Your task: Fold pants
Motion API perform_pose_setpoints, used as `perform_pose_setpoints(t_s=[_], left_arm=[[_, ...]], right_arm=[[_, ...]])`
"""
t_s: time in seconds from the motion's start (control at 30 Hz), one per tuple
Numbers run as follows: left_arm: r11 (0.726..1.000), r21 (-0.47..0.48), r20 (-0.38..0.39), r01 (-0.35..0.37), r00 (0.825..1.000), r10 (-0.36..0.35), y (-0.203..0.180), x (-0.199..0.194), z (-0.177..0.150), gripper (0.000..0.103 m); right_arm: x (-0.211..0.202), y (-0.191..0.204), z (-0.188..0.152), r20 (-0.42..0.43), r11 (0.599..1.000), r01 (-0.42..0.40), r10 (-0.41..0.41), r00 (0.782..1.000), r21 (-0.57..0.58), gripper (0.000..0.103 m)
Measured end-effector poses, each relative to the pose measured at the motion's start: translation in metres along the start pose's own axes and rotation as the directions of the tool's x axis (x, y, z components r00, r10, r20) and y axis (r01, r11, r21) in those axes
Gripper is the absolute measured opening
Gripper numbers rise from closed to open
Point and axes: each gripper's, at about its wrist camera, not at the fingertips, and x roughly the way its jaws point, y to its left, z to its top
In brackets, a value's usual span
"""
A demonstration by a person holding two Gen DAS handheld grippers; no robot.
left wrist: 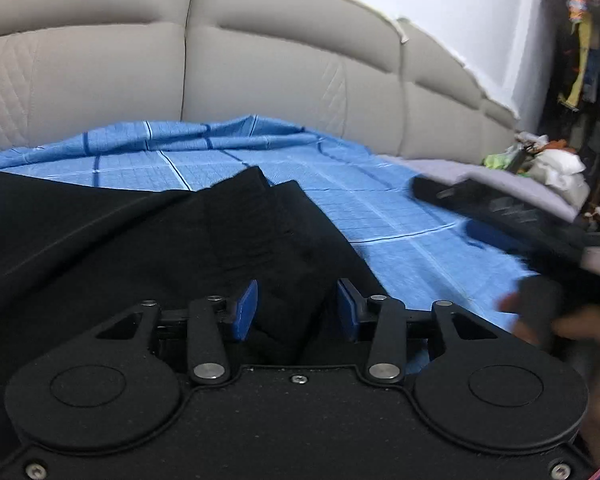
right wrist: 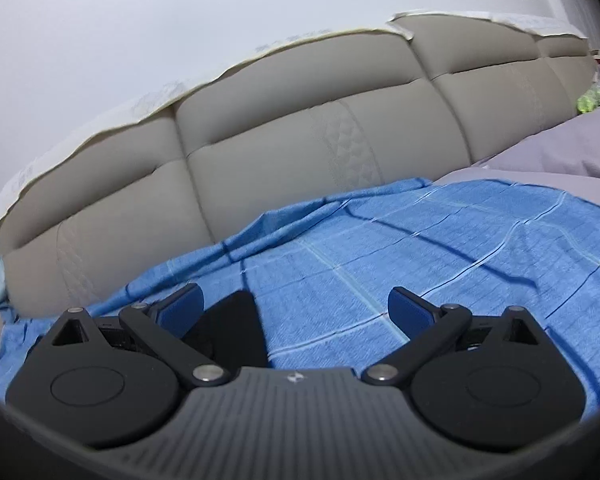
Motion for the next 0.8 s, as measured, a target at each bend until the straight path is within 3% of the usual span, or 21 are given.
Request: perform_pose_setpoints(t_s=[0.13, 0.23, 0.33, 0.37, 0.5, 0.6, 0.63, 0.67, 0.7, 0.73, 0.8], left_arm=[[0.998, -0.061, 0.056, -0.018, 0.998, 0.021, 0.022, -0.05, 0.003, 0.041], [0.985, -0.103, 0.098, -0.136, 0.984, 0.147, 0.045, -0.075, 0.001, 0.039], [0.942, -0.142, 0.058, -0.305, 0.947, 0.315, 0.067, -0.084, -0.009, 0.022], [0.926, -0.153, 0.041, -0.344, 0.934, 0.354, 0.075, -0.084, -0.014, 0.022], [0.895, -0.16, -0.039, -0.416, 0.909, 0.415, 0.092, -0.071, -0.033, 0.022], [0.892, -0.152, -0.02, -0.425, 0.904, 0.427, 0.09, -0.062, -0.038, 0.022], [0.888, -0.174, -0.024, -0.426, 0.903, 0.428, 0.091, -0.063, -0.037, 0.022], [0.883, -0.21, -0.031, -0.419, 0.906, 0.423, 0.093, -0.064, -0.035, 0.022], [0.882, -0.239, -0.034, -0.407, 0.911, 0.411, 0.094, -0.064, -0.034, 0.022], [0.883, -0.271, -0.037, -0.382, 0.921, 0.387, 0.098, -0.065, -0.036, 0.022], [0.889, -0.316, -0.042, -0.331, 0.941, 0.336, 0.1, -0.068, -0.035, 0.022]], right_arm=[[0.002, 0.017, -0.012, -0.026, 0.997, -0.037, 0.035, 0.999, -0.068, 0.103], [-0.004, 0.038, -0.025, -0.061, 0.984, -0.085, 0.076, 0.995, -0.157, 0.103], [-0.011, 0.059, -0.04, -0.088, 0.96, -0.115, 0.095, 0.992, -0.256, 0.103], [-0.013, 0.065, -0.045, -0.098, 0.952, -0.119, 0.095, 0.991, -0.281, 0.103], [-0.007, 0.084, -0.06, -0.146, 0.932, -0.139, 0.095, 0.985, -0.334, 0.103], [0.012, 0.091, -0.068, -0.202, 0.935, -0.111, 0.043, 0.978, -0.336, 0.103], [0.015, 0.089, -0.069, -0.227, 0.942, -0.127, 0.056, 0.972, -0.31, 0.091], [0.014, 0.089, -0.069, -0.231, 0.95, -0.132, 0.066, 0.971, -0.282, 0.089], [0.011, 0.089, -0.069, -0.223, 0.951, -0.133, 0.071, 0.972, -0.279, 0.077], [0.008, 0.09, -0.068, -0.223, 0.948, -0.146, 0.083, 0.971, -0.284, 0.066], [-0.004, 0.089, -0.066, -0.189, 0.946, -0.148, 0.095, 0.977, -0.289, 0.053]])
